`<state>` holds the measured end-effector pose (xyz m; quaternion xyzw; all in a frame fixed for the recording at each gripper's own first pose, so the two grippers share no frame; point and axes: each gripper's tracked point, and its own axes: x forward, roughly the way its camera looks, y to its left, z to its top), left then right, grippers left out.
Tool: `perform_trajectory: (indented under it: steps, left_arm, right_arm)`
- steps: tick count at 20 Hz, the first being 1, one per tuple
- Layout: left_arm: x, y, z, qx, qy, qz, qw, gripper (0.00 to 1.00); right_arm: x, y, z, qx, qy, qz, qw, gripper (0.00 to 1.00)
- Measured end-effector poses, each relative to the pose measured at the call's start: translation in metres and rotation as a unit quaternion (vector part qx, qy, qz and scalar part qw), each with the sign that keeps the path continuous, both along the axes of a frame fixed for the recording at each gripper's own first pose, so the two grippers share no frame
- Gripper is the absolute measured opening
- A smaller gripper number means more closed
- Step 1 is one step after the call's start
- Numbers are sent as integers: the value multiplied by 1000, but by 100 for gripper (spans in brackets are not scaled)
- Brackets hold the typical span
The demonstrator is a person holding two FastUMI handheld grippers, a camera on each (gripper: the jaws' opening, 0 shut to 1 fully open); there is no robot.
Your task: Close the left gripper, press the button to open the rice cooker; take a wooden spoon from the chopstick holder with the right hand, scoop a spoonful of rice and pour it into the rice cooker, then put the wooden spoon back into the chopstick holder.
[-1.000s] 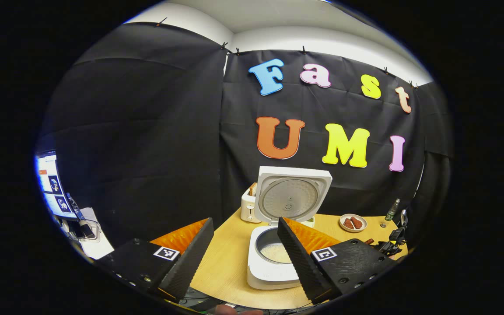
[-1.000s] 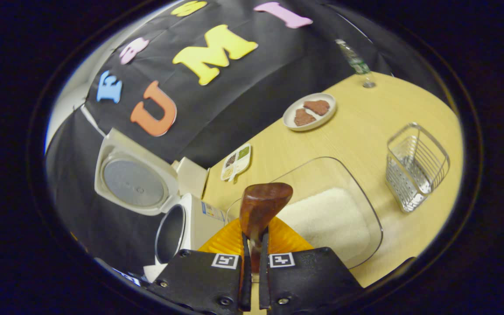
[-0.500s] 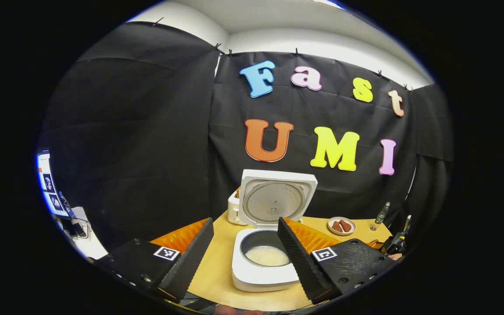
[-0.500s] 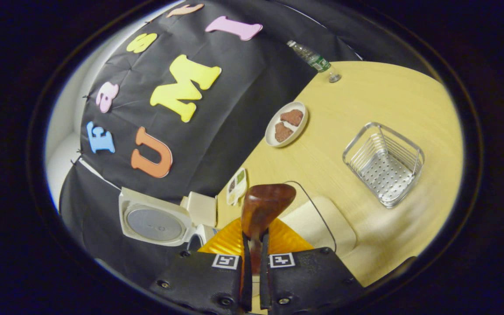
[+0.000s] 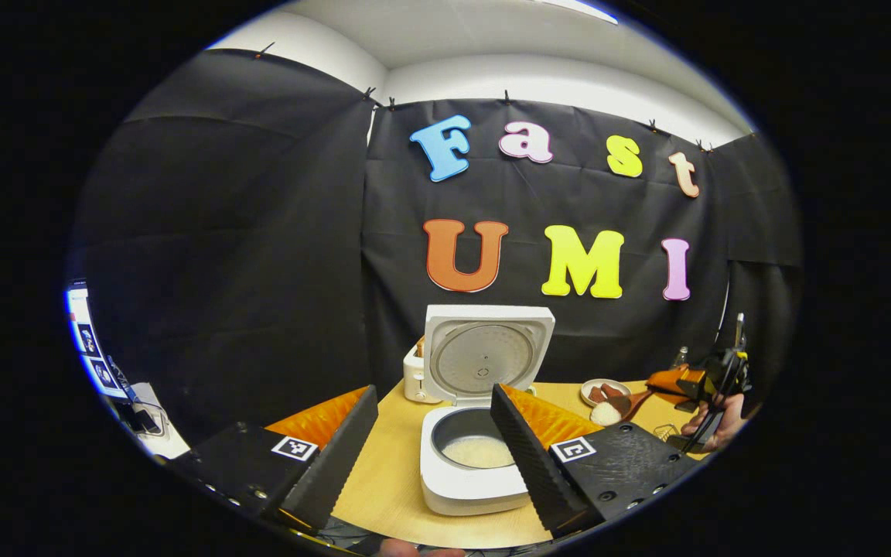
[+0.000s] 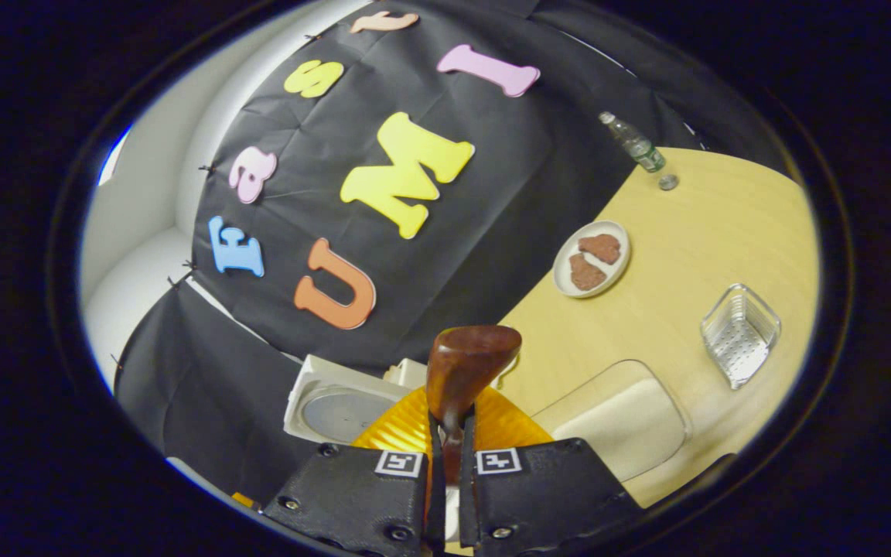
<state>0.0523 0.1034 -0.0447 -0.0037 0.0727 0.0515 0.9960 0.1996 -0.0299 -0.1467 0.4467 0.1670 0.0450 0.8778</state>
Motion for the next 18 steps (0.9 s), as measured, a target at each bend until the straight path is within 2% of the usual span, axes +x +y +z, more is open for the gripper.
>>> perform_trajectory:
  steps: [4,7,10,12,15,18]
  left_arm:
    - [-13,14,-7,-15,6,-3,1000,94]
    - [-21,28,-10,-14,10,-1,1000,94]
    - [-30,40,-11,-24,9,3,1000,94]
    - [-34,45,-13,-29,9,4,1000,94]
    - [-37,50,-15,-37,9,5,999,94]
    - [-39,55,-14,-48,5,8,999,94]
  right_arm:
    - [30,71,15,-23,-12,44,999,12]
    - [45,110,8,-91,-6,68,994,12]
    - [55,140,-1,-165,-2,89,982,12]
    - [57,154,-4,-232,-7,106,967,12]
    - [55,172,-4,-328,-25,128,936,12]
    - [57,184,-13,-380,-33,144,913,12]
